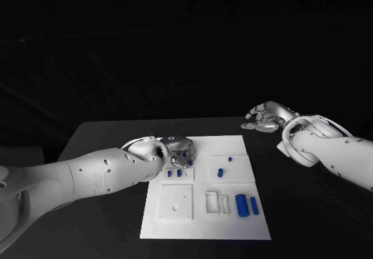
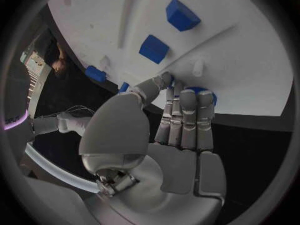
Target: Assemble the parts on the task board
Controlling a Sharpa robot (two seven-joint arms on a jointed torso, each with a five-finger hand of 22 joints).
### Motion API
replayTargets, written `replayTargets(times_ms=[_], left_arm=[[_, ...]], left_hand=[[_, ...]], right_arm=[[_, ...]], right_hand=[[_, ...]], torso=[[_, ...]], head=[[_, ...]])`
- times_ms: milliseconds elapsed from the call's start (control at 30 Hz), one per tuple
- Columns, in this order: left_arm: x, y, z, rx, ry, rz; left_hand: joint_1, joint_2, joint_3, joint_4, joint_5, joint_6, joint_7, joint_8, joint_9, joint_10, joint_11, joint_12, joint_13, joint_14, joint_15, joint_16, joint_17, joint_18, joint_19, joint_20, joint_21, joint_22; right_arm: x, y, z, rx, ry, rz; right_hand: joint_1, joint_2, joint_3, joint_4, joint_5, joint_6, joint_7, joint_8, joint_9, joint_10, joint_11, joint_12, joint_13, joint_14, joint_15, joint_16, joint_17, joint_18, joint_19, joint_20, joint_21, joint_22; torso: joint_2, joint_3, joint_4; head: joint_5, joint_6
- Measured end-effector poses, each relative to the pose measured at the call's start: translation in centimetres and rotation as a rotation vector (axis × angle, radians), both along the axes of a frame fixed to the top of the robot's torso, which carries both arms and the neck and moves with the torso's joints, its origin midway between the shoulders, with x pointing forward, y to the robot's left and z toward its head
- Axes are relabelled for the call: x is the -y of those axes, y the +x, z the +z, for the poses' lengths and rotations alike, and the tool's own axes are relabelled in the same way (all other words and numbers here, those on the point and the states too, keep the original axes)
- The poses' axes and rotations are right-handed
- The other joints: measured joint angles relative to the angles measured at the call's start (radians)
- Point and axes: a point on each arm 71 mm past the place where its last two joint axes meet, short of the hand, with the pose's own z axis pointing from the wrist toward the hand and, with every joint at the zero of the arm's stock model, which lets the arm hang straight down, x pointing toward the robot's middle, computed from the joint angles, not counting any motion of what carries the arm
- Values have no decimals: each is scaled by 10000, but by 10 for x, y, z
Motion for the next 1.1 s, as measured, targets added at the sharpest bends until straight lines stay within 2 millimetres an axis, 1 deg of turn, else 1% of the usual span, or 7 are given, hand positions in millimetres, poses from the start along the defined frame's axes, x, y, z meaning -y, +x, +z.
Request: replayTargets(times_ms=[200, 400, 633, 700, 800, 967, 1100], left_arm=[[1, 0, 0, -3, 30, 6], [1, 0, 0, -40, 61, -3], [2, 0, 0, -97, 99, -28], [2, 0, 0, -100, 125, -40], [3, 0, 0, -72, 188, -72], [4, 1, 0, -18, 264, -102], [4, 1, 0, 16, 310, -122]], left_hand=[[-14, 92, 0, 0, -49, 105, -35, 0, -10, 134, -40, 5, -2, 17, -18, 87, 28, 1, 0, 1, 41, 7], [-14, 92, -28, 27, -49, 216, -70, 67, -10, 266, -86, 67, 16, 37, -38, 154, 48, 11, 1, 2, 41, 7], [-108, 185, -110, 110, -110, 215, -71, 67, -46, 279, -75, 74, 51, 37, -38, 154, 48, 21, 0, 3, 79, 6], [-192, 127, -153, 153, -111, 215, -71, 67, -55, 280, -75, 16, 59, 28, -48, 154, 47, 26, 0, 4, 79, 5], [-295, 160, -191, 191, 19, 313, -99, 67, -63, 327, -98, 8, 53, -1, -76, 194, 47, 34, 1, 5, 79, 5], [-339, 212, -191, 191, 76, 496, -206, 123, -64, 535, -155, -5, 99, -6, -127, 204, 46, 93, 14, 18, 79, 4], [-248, 303, -110, 108, 467, 625, -199, 120, -79, 688, -207, -36, 130, 32, -182, 270, 46, 149, 15, 19, 116, 4]], right_arm=[[0, 0, 0, 0, 1, 8], [0, 0, 0, 0, 1, 11], [-1, 0, 0, -1, 0, 14], [-1, 0, 0, -1, 0, 14], [-1, 0, 0, 0, 1, 15], [-1, 0, 0, 2, 4, 21], [-1, 0, 0, 3, 4, 21]], right_hand=[[0, 0, 0, 0, 0, 14, -14, 0, 0, 0, 0, 0, -5, 0, 0, 0, 0, 0, 0, 2, 0, -1], [0, 0, 0, 0, 0, 16, -17, 0, 0, 0, 0, 0, -4, 0, 0, 0, -1, -1, -26, -14, 0, -1], [0, 0, 0, 0, 0, 28, -30, 0, 0, 0, 0, 0, -4, 0, 0, 0, -1, 1, -36, -5, 0, -2], [0, 0, 0, 0, 0, 11, -14, 0, 0, 0, 0, -1, -3, 0, 0, 0, -2, -1, -37, -4, 0, -3], [0, 0, 0, 0, 0, 2, -5, 0, 0, 0, 0, 24, -3, 0, 0, 0, -1, 0, -37, -4, 0, -3], [0, 0, 0, 0, 0, 0, -5, 0, 0, 0, 0, 39, -4, 0, 0, 0, -2, 0, -37, -3, 0, -3], [0, 0, 0, -1, 0, 0, -5, 0, 0, 0, 0, 40, -4, 0, 0, 0, -2, 0, -38, -2, 0, -4]], torso=[[-3, 1, 0], [-3, 8, 1], [-4, 8, 9], [-5, 8, 10], [-7, 8, 10], [-7, 8, 9], [-6, 7, 7]], head=[[0, -8], [-8, -20], [-8, -38], [-4, -44], [-2, -51], [2, -70], [0, -70]])
